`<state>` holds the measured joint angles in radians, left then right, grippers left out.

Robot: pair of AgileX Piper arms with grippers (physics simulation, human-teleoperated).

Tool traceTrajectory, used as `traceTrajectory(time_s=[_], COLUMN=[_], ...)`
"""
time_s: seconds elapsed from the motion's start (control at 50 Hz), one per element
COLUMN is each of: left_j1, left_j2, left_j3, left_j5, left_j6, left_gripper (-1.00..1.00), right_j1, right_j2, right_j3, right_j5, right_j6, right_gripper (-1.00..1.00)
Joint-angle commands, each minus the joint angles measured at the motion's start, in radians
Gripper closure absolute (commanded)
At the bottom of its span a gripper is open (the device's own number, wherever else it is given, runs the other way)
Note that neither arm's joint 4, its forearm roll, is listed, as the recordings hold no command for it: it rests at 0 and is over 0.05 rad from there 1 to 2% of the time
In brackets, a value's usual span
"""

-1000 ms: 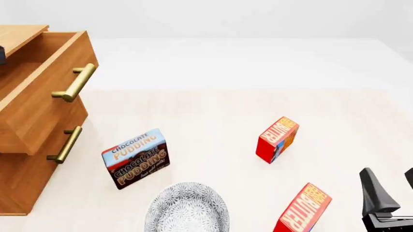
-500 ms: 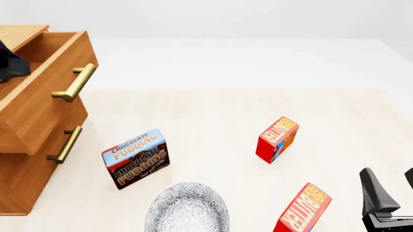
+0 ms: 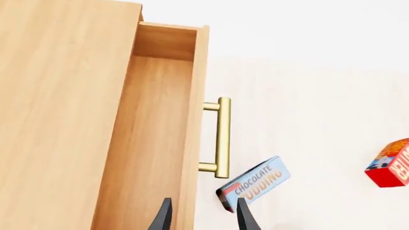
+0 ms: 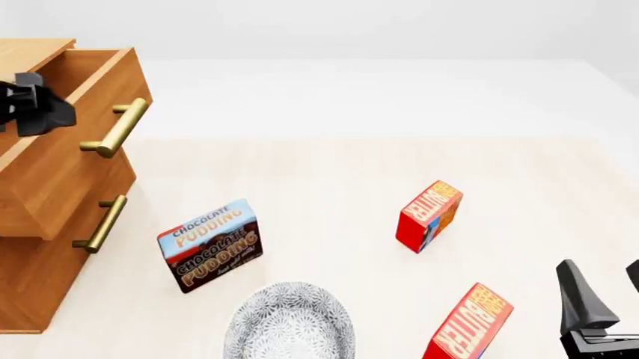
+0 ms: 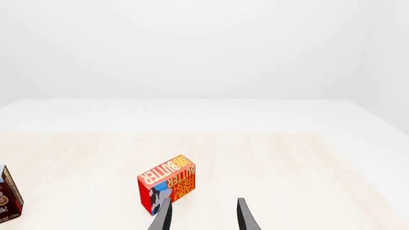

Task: Put the butter at the front in the top drawer of the cabinet and close it.

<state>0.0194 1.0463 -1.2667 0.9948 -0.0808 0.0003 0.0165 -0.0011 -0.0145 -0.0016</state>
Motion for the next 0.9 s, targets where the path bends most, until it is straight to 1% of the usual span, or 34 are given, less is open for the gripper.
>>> traceTrajectory(time_s=[0.02,0.08,0.14,0.36,0.48,0.56,0.62,0.9], left_j1=[-0.003,-0.004,0.001,-0.008,-0.028,-0.037,-0.049,-0.099], left_j2=[0.049,0.054,0.057,0.09,0.111,0.128,0.146,0.182], left_j3=[0.016,0.024,0.026,0.04,0.04,0.032,0.018,-0.007], left_j5=[-0.034,-0.043,-0.048,-0.074,-0.087,-0.094,-0.103,-0.109], left_j6=[0.002,-0.003,-0.023,-0.016,-0.017,-0.015,0.002,-0.003], left_gripper=[-1.0,-1.0,-1.0,-1.0,-1.0,-1.0,-1.0,-1.0], right_j1=[0.0,0.0,0.0,0.0,0.0,0.0,0.0,0.0], right_j2=[0.001,0.001,0.001,0.002,0.002,0.001,0.0,-0.002], right_j3=[0.0,0.0,0.0,0.0,0.0,0.0,0.001,0.001], right_j5=[-0.001,-0.001,-0.001,-0.002,-0.003,-0.002,0.0,0.001], right_j6=[0.0,0.0,0.0,0.0,0.0,0.0,0.0,0.0], right_gripper=[-1.0,-1.0,-1.0,-1.0,-1.0,-1.0,-1.0,-1.0])
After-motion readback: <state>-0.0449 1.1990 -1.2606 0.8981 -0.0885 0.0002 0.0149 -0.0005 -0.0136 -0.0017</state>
